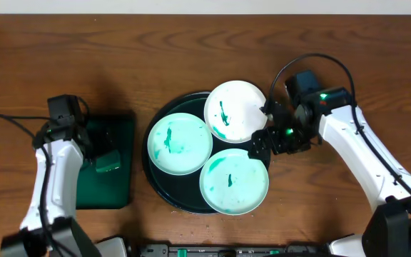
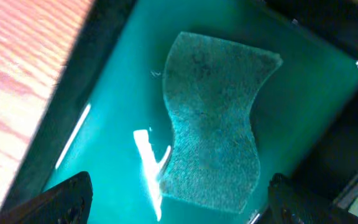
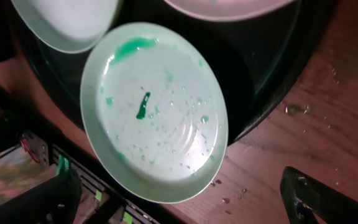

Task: Clean dirty plates on tray and stack at the side
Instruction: 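Reach the left gripper into the green dish toward the sponge, then grasp the grey-green sponge with the left gripper and lift it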

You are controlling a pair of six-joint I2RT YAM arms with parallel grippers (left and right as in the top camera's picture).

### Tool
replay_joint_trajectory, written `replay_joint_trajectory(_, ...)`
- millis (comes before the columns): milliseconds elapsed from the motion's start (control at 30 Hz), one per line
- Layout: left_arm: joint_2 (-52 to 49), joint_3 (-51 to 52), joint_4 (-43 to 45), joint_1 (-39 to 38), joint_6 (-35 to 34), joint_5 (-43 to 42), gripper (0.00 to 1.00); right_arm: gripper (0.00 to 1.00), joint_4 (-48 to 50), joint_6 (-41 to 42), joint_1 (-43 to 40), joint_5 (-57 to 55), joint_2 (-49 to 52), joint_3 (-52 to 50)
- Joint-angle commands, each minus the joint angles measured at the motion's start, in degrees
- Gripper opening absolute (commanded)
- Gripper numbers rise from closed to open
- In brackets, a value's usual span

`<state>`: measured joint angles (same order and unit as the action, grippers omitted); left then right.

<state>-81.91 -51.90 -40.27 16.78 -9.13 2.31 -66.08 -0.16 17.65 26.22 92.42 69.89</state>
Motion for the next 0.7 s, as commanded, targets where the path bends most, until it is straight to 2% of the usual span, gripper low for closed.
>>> replay_joint_trajectory(0, -1.4, -1.7, 0.98, 0.31, 0.96, -0.81, 0.91, 0.99, 0.09, 1.03, 0.46, 0.22, -0.15, -1.86)
replay_joint_trajectory(333, -3.02, -1.7, 4.17, 0.31, 0.96, -0.81, 0.9, 0.99, 0.57, 1.01, 0.85, 1.73, -0.15, -4.28)
replay_joint_trajectory(667, -10.05, -1.7, 5.07, 0.31, 0.98, -0.81, 0.9, 0.99, 0.72, 1.03, 4.66, 1.73, -0.15, -4.33)
